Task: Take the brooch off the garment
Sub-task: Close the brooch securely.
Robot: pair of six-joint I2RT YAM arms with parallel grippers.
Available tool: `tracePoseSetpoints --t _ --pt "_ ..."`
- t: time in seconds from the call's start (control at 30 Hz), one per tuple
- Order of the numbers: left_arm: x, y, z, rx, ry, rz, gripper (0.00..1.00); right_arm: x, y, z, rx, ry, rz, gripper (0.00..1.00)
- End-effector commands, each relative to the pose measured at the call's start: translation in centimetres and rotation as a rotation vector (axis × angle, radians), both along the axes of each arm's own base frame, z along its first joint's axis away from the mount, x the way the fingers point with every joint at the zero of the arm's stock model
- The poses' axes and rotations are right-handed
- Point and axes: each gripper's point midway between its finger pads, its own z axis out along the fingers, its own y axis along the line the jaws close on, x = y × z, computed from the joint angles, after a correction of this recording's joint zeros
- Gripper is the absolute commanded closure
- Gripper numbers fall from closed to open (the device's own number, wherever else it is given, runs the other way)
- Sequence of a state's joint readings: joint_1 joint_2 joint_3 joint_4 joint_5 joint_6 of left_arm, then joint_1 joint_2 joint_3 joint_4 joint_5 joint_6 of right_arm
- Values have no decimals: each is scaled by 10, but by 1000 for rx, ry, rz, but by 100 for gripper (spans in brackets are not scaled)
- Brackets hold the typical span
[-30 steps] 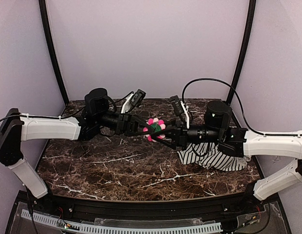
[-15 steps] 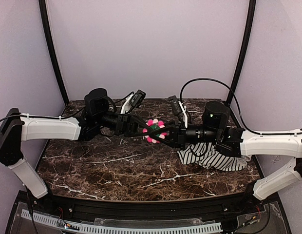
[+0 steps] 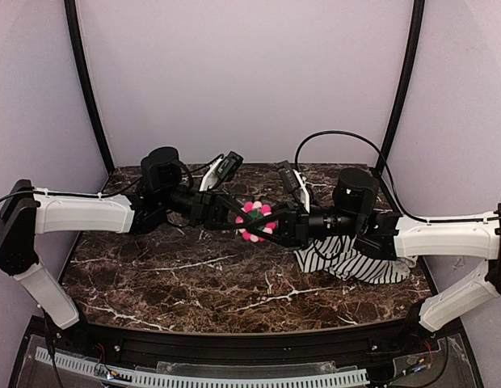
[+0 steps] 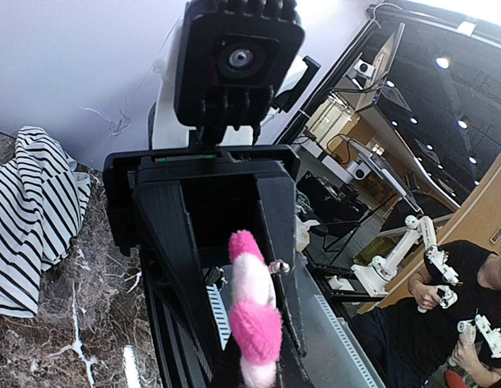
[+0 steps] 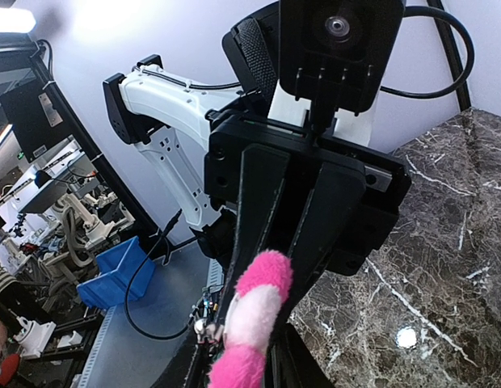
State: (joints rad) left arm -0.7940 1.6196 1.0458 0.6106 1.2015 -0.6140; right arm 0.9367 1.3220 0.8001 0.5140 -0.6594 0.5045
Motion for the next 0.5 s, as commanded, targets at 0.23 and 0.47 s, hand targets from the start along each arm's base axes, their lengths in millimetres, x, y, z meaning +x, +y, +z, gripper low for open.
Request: tracePoseSetpoints --t 0.23,0.47 --pt "-18 -9 -13 41 -37 -36 99 -11 4 21 59 1 100 70" --pt "-18 -9 -14 46 -40 -27 99 -11 4 20 56 7 106 68"
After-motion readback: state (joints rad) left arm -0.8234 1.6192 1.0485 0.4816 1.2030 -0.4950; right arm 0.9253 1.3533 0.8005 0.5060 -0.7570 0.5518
